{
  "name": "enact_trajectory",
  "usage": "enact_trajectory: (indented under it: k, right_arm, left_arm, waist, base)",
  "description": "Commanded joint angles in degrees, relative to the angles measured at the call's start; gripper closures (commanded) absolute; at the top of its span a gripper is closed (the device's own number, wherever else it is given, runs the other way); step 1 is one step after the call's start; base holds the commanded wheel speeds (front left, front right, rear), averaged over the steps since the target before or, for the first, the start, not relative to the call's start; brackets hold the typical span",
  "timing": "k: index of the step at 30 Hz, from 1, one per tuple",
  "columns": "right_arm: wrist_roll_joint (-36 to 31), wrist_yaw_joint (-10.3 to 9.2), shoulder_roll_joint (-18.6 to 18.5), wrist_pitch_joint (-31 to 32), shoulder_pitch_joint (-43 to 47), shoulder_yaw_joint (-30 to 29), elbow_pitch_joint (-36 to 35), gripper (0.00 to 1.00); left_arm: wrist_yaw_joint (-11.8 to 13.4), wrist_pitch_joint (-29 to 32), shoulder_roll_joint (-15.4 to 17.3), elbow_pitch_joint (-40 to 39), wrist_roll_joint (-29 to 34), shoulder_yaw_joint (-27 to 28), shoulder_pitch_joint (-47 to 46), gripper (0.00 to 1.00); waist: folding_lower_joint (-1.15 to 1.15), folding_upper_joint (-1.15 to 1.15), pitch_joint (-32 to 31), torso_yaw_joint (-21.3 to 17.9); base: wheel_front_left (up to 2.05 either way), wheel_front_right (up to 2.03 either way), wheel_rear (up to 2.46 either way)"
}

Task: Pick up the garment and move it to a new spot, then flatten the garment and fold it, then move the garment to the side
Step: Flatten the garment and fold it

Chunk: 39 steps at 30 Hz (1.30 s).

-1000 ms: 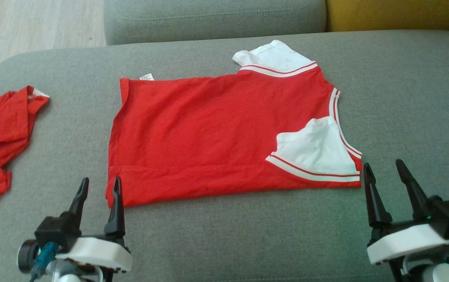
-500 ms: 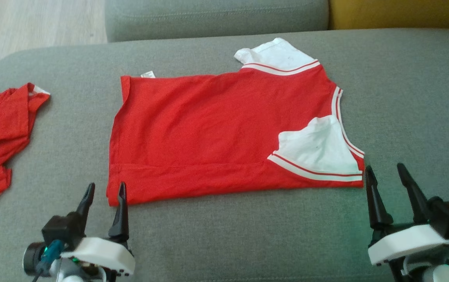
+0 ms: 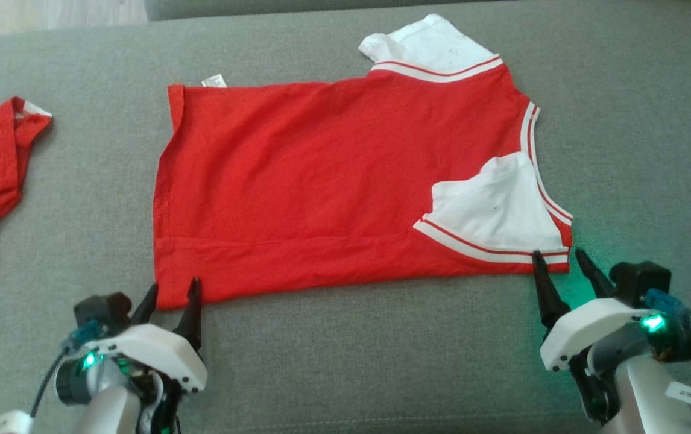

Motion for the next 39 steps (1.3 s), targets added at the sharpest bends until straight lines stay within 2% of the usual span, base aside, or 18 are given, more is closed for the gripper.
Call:
enact_trajectory:
  k: [1, 6, 7, 8, 9, 10, 15, 19, 28, 36, 37, 38, 39]
  right_arm:
    - [0.22, 0.43, -0.29, 0.21, -2.14, 1.13, 0.9, 0.0]
    - [1.29, 0.43, -0.12, 0.83, -3.76, 1.83, 4.55, 0.0]
    - [1.64, 0.43, -0.09, 0.82, -4.0, 2.0, 5.09, 0.0]
    - [1.99, 0.43, -0.05, 0.89, -4.15, 2.05, 5.6, 0.26]
    - [2.19, 0.43, -0.03, 0.69, -4.32, 1.93, 5.9, 0.56]
    - [2.31, 0.43, 0.0, 0.22, -4.45, 1.66, 6.06, 1.0]
    - [4.12, 0.43, 0.09, -0.81, -4.29, 1.95, 6.23, 1.0]
    - [5.43, 0.43, 0.12, -1.48, -1.6, 1.56, 3.41, 1.0]
    - [6.2, 0.43, 0.15, 1.65, 8.09, 0.82, -6.6, 1.0]
    - [6.69, 0.43, 0.15, 5.34, 15.9, 0.59, -12.56, 1.0]
    - [6.73, 0.43, 0.15, 5.6, 16.31, 0.72, -12.97, 1.0]
    - [6.73, 0.43, 0.15, 5.83, 16.63, 0.8, -13.31, 0.68]
    - [6.6, 0.43, 0.15, 5.92, 16.84, 0.92, -13.68, 0.04]
  left_arm:
    - [-0.84, 0.53, 0.51, 0.7, -1.19, 2.6, -3.14, 0.0]
    - [-2.17, 2.52, 0.27, 3.18, -2.16, 1.9, -4.4, 0.0]
    - [-2.6, 2.67, 0.28, 3.37, -2.31, 1.71, -4.62, 0.25]
    - [-2.95, 2.88, 0.32, 3.55, -2.39, 1.48, -4.73, 0.71]
    - [-3.15, 3.1, 0.36, 3.68, -2.48, 1.32, -4.77, 1.0]
    - [-3.24, 3.04, 0.41, 3.63, -2.49, 1.24, -4.8, 1.0]
    - [-3.1, 1.66, 1.01, 1.71, -1.95, 0.88, -4.16, 1.0]
    - [-1.8, 0.35, 2.06, -3.22, -1.46, 1.32, -1.94, 1.0]
    - [1.56, 4.69, 4.4, -13.81, -2.46, 2.68, 6.23, 1.0]
    - [4.74, 7.97, 4.75, -19.66, -3.08, 2.98, 13.06, 1.0]
    - [5.03, 8.23, 4.69, -19.95, -3.1, 2.92, 13.51, 0.4]
    - [5.26, 8.37, 4.64, -20.19, -3.06, 2.83, 13.82, 0.0]
    - [5.5, 8.48, 4.62, -20.37, -2.95, 2.72, 14.05, 0.0]
  waist:
    - [0.0, 0.0, 0.92, 0.04]
    - [0.0, 0.0, 1.81, 0.02]
    - [0.0, 0.0, 1.98, 0.02]
    - [0.0, 0.0, 2.12, 0.01]
    - [0.0, 0.0, 2.25, -0.01]
    - [0.0, 0.0, 2.36, -0.02]
    - [0.0, 0.0, 2.32, -0.04]
    - [0.0, 0.0, 1.31, 0.45]
    - [0.0, 0.0, -1.1, -0.01]
    - [0.0, 0.0, -2.62, -0.55]
    - [0.0, 0.0, -2.74, -0.55]
    - [0.0, 0.0, -2.86, -0.54]
    - [0.0, 0.0, -3.0, -0.5]
  base:
    - [0.0, 0.0, 0.0]
    - [0.0, 0.0, 0.0]
    - [0.0, 0.0, 0.0]
    - [0.0, 0.0, 0.0]
    - [0.0, 0.0, 0.0]
    - [0.0, 0.0, 0.0]
    - [0.0, 0.0, 0.0]
    - [0.0, 0.0, 0.0]
    - [0.0, 0.0, 0.0]
    - [0.0, 0.0, 0.0]
    - [0.0, 0.0, 0.0]
    - [0.0, 0.0, 0.0]
    - [0.0, 0.0, 0.0]
